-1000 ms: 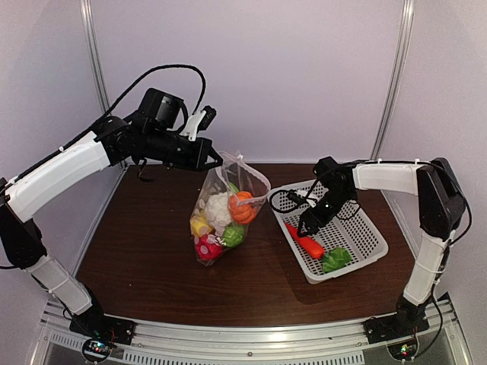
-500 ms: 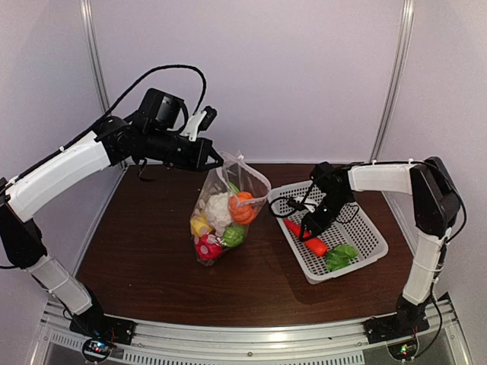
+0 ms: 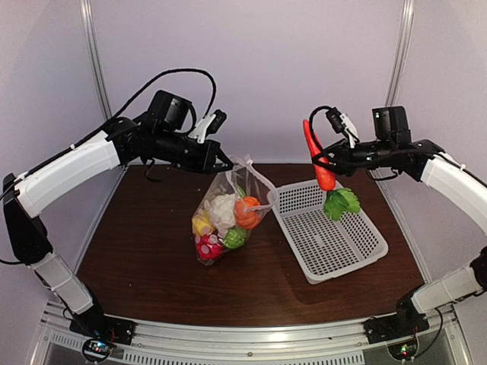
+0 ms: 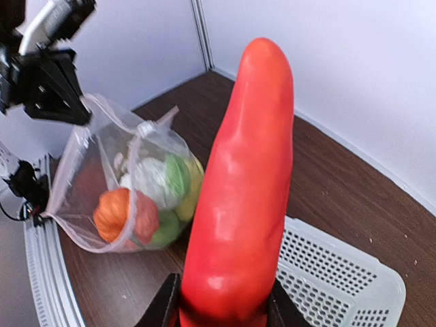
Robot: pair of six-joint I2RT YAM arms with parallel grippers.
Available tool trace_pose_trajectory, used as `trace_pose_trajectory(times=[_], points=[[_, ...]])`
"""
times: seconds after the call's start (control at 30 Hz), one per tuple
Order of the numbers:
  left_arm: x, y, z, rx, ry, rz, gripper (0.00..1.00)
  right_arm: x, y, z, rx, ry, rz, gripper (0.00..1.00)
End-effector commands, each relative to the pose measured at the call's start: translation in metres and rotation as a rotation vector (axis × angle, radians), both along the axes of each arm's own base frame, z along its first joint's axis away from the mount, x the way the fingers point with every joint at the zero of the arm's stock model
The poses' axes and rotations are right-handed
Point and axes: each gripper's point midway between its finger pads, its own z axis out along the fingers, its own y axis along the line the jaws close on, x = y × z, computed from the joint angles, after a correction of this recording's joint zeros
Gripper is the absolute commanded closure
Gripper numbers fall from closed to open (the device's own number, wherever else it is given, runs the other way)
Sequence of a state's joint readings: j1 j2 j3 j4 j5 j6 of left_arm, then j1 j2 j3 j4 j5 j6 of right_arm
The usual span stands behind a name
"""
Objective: Place the food in the zip-top bag and seal the zipper
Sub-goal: Pick up the fake vegetable from the bin, then place the fake vegetable in the zipper food storage bag.
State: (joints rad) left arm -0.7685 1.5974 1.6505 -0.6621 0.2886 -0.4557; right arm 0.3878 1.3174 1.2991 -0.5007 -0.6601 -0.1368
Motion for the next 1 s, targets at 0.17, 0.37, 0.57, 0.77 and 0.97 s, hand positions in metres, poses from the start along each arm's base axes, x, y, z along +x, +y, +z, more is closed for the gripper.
trace_pose_trajectory(times=[0.17,0.37,0.57,0.77,0.97], points=[[-0.003,-0.021,0.035,-0.151,0.000,-0.063,1.00,-0.024,0.076,0.128,0.554,-0.159,0.280,1.00],[-0.005,-0.023,0.045,-0.187,0.013,-0.061,1.00,-0.037,0.110,0.159,0.706,-0.187,0.407,1.00],[-0.006,-0.020,0.047,-0.190,0.015,-0.053,1.00,-0.054,0.128,0.167,0.821,-0.168,0.501,1.00],[-0.008,-0.019,0.061,-0.213,0.001,-0.050,1.00,-0.064,0.150,0.132,0.790,-0.168,0.543,1.00],[-0.013,-0.016,0.068,-0.226,-0.003,-0.061,1.00,-0.046,0.160,0.089,0.730,-0.183,0.489,1.00]])
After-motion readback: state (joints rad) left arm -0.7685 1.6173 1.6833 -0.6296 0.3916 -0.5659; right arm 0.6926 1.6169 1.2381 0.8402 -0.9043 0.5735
